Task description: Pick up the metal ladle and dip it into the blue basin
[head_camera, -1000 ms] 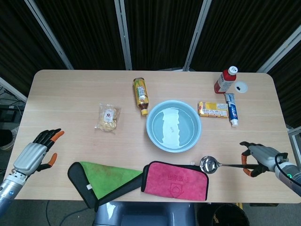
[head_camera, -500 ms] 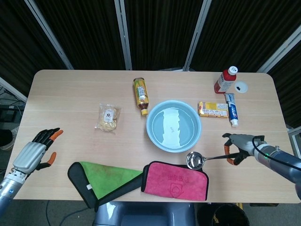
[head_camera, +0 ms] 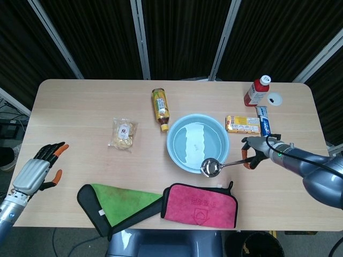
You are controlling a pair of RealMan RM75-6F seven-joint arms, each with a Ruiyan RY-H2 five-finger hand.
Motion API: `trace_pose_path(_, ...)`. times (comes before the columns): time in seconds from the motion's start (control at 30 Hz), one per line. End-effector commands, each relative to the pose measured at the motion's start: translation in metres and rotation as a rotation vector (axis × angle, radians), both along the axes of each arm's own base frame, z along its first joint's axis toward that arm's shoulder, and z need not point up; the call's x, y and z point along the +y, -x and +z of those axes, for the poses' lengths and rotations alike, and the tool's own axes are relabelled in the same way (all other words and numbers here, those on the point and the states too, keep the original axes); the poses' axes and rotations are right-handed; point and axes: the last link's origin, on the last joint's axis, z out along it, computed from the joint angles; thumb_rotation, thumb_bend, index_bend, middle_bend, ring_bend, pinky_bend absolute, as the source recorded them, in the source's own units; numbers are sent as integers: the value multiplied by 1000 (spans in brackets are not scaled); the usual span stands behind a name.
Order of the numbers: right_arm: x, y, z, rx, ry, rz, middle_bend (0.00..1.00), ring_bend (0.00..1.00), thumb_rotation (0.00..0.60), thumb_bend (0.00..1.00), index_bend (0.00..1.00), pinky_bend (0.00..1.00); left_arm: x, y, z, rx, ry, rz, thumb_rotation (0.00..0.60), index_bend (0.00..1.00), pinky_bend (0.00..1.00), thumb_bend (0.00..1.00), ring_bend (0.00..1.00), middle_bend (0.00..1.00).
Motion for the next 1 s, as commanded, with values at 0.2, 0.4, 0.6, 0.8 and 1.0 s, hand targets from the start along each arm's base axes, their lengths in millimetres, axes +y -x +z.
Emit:
trace_pose_path(0.2,-16,-18,-14,6,-6,-6,17,0,600,461,644,0,2,2,2,-1,-6,13,600,0,0,588,0,0)
trace_pose_path(0.4,-29,-29,-26,-2,-3,-10,21,0,600,461,644,0,4,3,2,-1,-7,24,600,0,0,588,0,0)
trace_pose_path(0.6,-45,-32,-41,2,3,-20,21,0,600,460,644,0,7,6,3,0,-12,41,600,0,0,587,0,0)
trace_pose_path(0.8,-61,-29,-56,19,1,-32,21,0,600,461,644,0,10,7,1,9,-9,50,600,0,0,587,0,0)
trace_pose_path(1.0,-74,-22,-70,21,2,-36,21,0,600,461,644,0,13,9,-3,27,-5,64,600,0,0,587,0,0)
